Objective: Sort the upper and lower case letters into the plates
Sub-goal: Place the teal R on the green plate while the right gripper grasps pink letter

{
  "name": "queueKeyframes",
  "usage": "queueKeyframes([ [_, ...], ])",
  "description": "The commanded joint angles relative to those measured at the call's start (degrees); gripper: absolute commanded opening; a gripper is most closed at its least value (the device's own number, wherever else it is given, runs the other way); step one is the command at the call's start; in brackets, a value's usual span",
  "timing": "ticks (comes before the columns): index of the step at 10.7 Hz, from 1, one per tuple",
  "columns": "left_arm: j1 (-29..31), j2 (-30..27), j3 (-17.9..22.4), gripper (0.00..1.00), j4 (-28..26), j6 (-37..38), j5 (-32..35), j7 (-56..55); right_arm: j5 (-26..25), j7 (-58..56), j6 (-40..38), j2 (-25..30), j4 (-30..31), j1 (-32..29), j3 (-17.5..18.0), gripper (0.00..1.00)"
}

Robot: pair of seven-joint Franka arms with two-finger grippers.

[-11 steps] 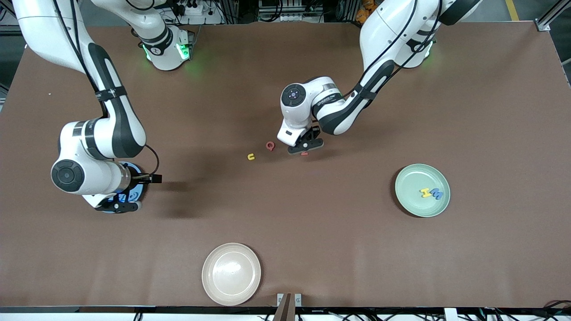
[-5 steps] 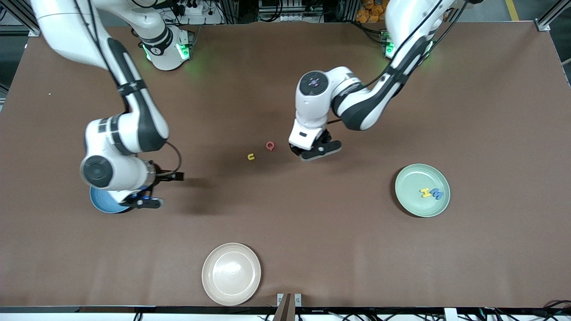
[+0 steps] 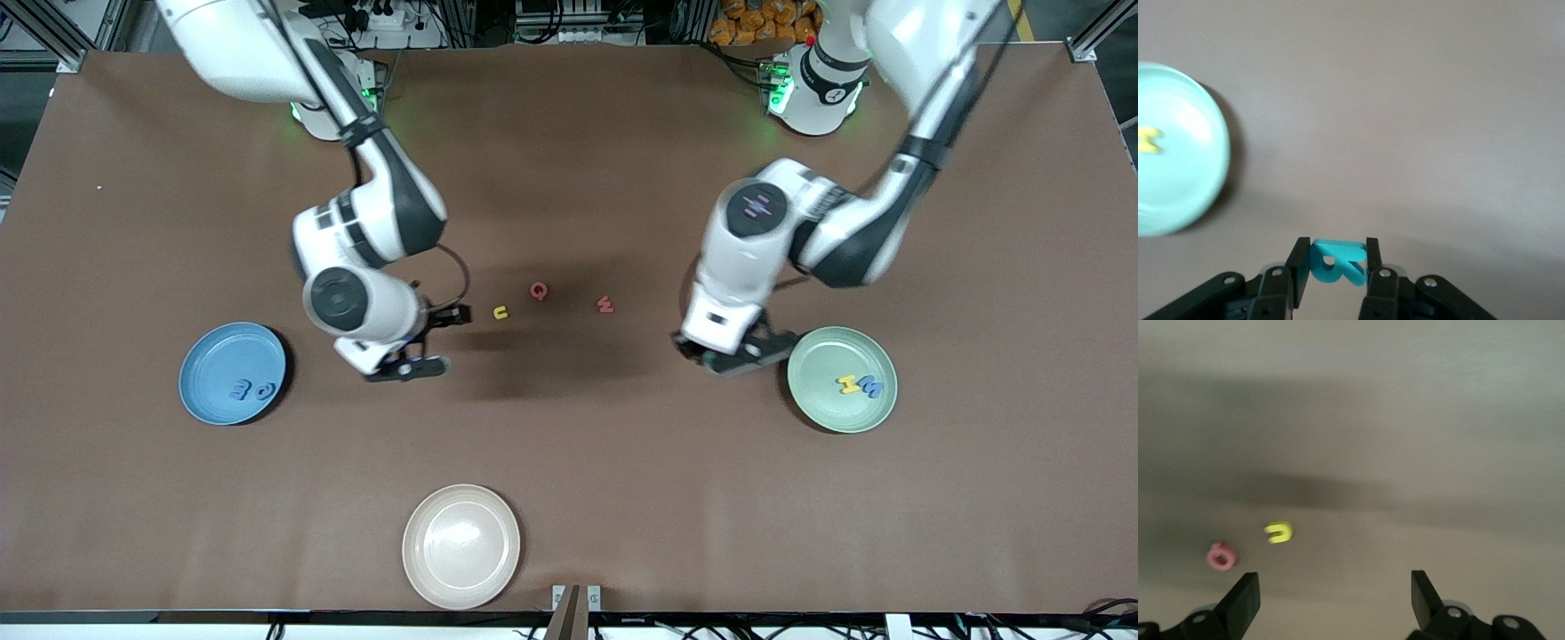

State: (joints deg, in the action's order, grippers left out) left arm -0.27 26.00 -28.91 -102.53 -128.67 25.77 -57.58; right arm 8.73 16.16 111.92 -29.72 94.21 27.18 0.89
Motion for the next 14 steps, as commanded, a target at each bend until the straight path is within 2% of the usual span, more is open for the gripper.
queueKeyframes([
  [1,6.0,-1.8,-1.0,0.00,-1.4,3.7,0.5,10.4,0.9,0.3,0.3,-4.9,-5.9,7.7,-0.6,1.00],
  [2,8.4,-1.7,-0.8,0.00,-1.4,4.0,-0.4,14.1,1.2,1.6,2.2,-7.1,-7.7,9.8,-0.6,1.00],
  [3,9.8,-1.5,-0.2,0.00,-1.7,4.0,-0.5,17.7,1.5,3.4,7.4,-8.7,-7.7,11.7,-0.6,1.00],
  [4,11.1,-1.3,1.6,0.00,-1.9,4.2,-0.5,21.2,1.4,3.4,12.7,-10.1,-7.7,14.2,-0.6,1.00],
  [6,11.2,-0.4,6.2,0.00,-1.9,4.6,-0.5,27.0,1.1,3.6,16.4,-12.6,-7.8,16.9,-0.6,1.00],
  [8,11.2,0.9,8.4,0.00,-1.6,4.6,-1.0,28.1,1.2,5.6,20.6,-14.5,-8.0,18.3,-0.6,1.00],
  [10,11.2,1.8,9.1,0.00,-1.7,4.6,-1.2,27.4,1.1,10.3,22.4,-17.6,-11.2,20.4,-0.6,1.00],
  [11,11.2,2.5,9.1,0.12,-1.8,4.6,-2.2,27.3,0.9,12.6,22.2,-19.5,-13.8,21.4,-0.6,1.00],
  [12,11.2,3.0,9.3,0.39,-1.8,4.6,-3.8,27.3,0.9,13.5,22.3,-20.7,-15.2,22.0,-0.7,1.00],
  [13,11.2,3.1,9.6,0.76,-1.8,4.6,-4.3,26.9,0.8,13.8,22.3,-21.3,-15.7,22.4,-0.8,1.00],
  [14,11.2,2.8,9.6,1.00,-1.8,4.6,-4.4,26.8,0.7,13.9,22.4,-21.5,-15.7,22.7,-0.9,1.00],
])
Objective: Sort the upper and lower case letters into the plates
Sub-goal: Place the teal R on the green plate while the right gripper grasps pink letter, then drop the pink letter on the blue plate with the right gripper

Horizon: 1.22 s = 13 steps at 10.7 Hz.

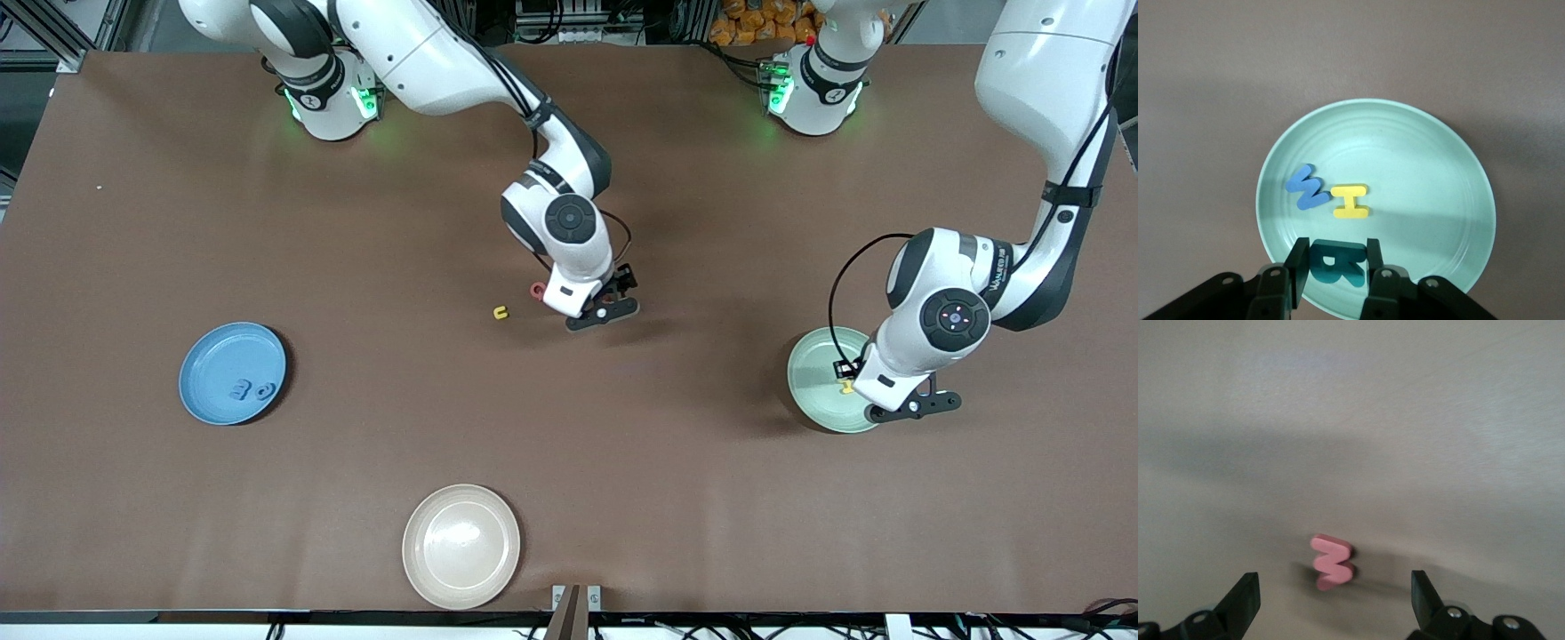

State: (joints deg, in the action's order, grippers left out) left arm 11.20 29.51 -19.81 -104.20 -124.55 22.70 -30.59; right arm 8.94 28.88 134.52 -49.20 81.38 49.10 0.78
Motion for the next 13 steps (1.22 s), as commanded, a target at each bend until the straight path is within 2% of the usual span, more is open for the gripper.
queueKeyframes([
  [1,-0.3,-0.9,0.5,1.00,0.1,0.5,-1.3,-0.2,0.5,1.2,-0.2,-2.4,-2.9,1.0,-0.9,1.00],
  [4,-0.3,-2.2,0.5,1.00,1.1,3.3,-2.0,-0.1,0.1,2.6,-0.1,-3.3,-3.5,1.0,-0.9,1.00],
  [5,-0.3,-3.1,0.5,1.00,2.3,5.7,-2.0,0.1,-0.5,2.6,-0.1,-3.3,-3.6,1.0,-1.0,0.83],
  [6,-0.3,-3.8,0.2,1.00,3.7,7.8,-2.3,0.5,-2.2,2.6,-0.1,-3.2,-3.5,1.0,-0.9,0.16],
  [7,-0.3,-4.5,0.2,1.00,4.9,9.0,-3.8,0.7,-3.7,2.7,-0.1,-3.3,-3.5,1.0,-0.9,0.00],
  [13,-1.3,-8.4,-1.5,1.00,11.5,14.3,-9.4,2.5,-5.2,2.5,-0.6,-1.3,-3.3,-0.6,-1.0,0.00],
])
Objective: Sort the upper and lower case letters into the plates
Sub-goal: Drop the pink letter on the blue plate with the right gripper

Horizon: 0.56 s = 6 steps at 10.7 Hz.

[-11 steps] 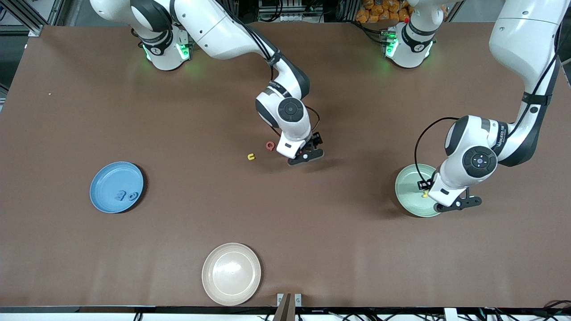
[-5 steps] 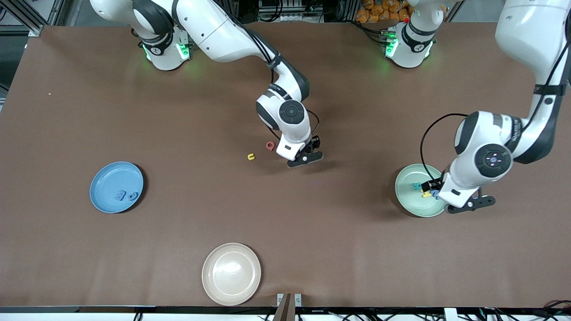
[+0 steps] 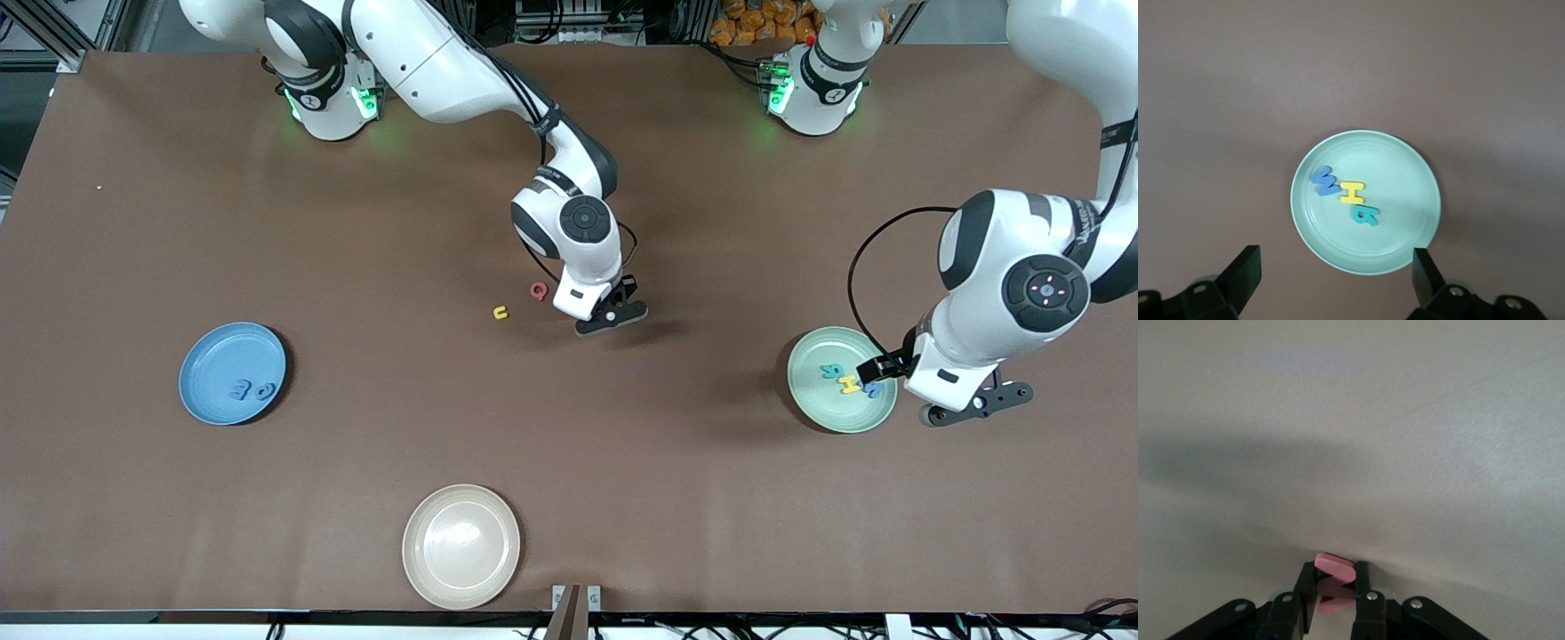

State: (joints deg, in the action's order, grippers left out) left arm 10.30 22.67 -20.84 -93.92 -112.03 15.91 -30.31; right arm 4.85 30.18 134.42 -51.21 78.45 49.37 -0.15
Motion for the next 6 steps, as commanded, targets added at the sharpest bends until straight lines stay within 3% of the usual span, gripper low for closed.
queueKeyframes([
  [1,-0.9,-2.4,-0.5,1.00,2.6,2.2,-4.7,3.0,-1.1,0.8,-1.3,2.1,-0.1,-2.4,-0.1,0.00],
  [4,-5.1,-4.0,-0.4,1.00,6.9,8.0,-5.2,7.0,-1.2,-3.0,-7.2,6.1,-0.1,-8.2,-0.1,0.00],
  [6,-8.2,-6.1,-0.5,1.00,7.3,8.8,-5.6,7.4,-1.2,-10.4,-15.2,9.5,0.0,-14.3,-0.1,0.00],
])
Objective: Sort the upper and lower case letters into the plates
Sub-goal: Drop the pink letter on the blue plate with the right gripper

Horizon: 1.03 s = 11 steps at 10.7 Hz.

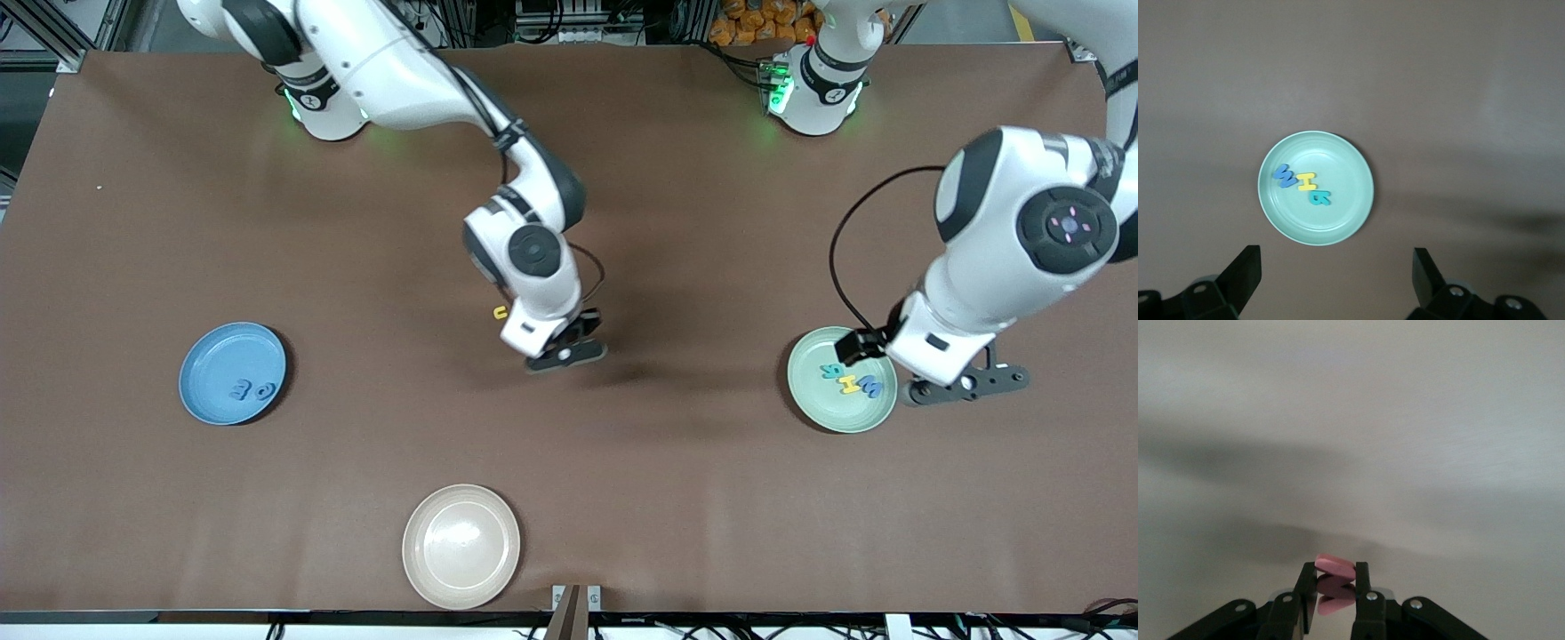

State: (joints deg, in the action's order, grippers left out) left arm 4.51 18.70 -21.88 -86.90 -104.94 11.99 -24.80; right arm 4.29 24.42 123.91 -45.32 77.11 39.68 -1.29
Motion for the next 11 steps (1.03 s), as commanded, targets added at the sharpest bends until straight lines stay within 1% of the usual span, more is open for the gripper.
queueKeyframes([
  [1,-5.2,-2.3,0.6,1.00,0.2,1.7,-2.9,1.1,-0.5,-8.5,-7.5,5.2,2.2,-8.2,1.0,0.00],
  [3,-8.4,-1.4,0.4,1.00,0.0,1.6,-3.6,1.2,-0.6,-15.3,-8.5,8.5,5.4,-13.4,1.0,0.00],
  [4,-10.9,0.0,0.4,1.00,0.0,1.1,-5.0,0.9,-0.7,-18.4,-8.5,9.7,7.1,-16.0,1.0,0.00],
  [5,-13.0,1.8,0.4,1.00,0.1,0.0,-6.4,0.6,-2.2,-21.7,-7.7,11.3,10.0,-18.6,1.0,0.00],
  [6,-14.9,3.0,0.4,1.00,0.0,-2.1,-6.5,-0.8,-4.9,-22.8,-6.1,13.2,13.2,-21.1,1.0,0.00],
  [7,-17.8,4.5,0.5,1.00,0.1,-3.1,-5.9,-3.1,-6.8,-24.3,-4.2,15.3,16.6,-23.1,1.0,0.00],
  [8,-19.6,6.2,0.5,1.00,0.2,-4.6,-5.9,-6.1,-7.3,-27.4,-1.4,17.3,20.6,-25.2,1.0,0.00],
  [9,-21.9,8.2,0.6,1.00,0.2,-7.0,-5.9,-9.9,-7.3,-31.1,0.9,18.8,23.2,-28.0,1.0,0.00],
  [11,-27.3,12.8,1.1,1.00,1.4,-12.1,-3.5,-16.6,-7.3,-40.7,1.2,19.6,23.8,-34.2,1.0,0.00],
])
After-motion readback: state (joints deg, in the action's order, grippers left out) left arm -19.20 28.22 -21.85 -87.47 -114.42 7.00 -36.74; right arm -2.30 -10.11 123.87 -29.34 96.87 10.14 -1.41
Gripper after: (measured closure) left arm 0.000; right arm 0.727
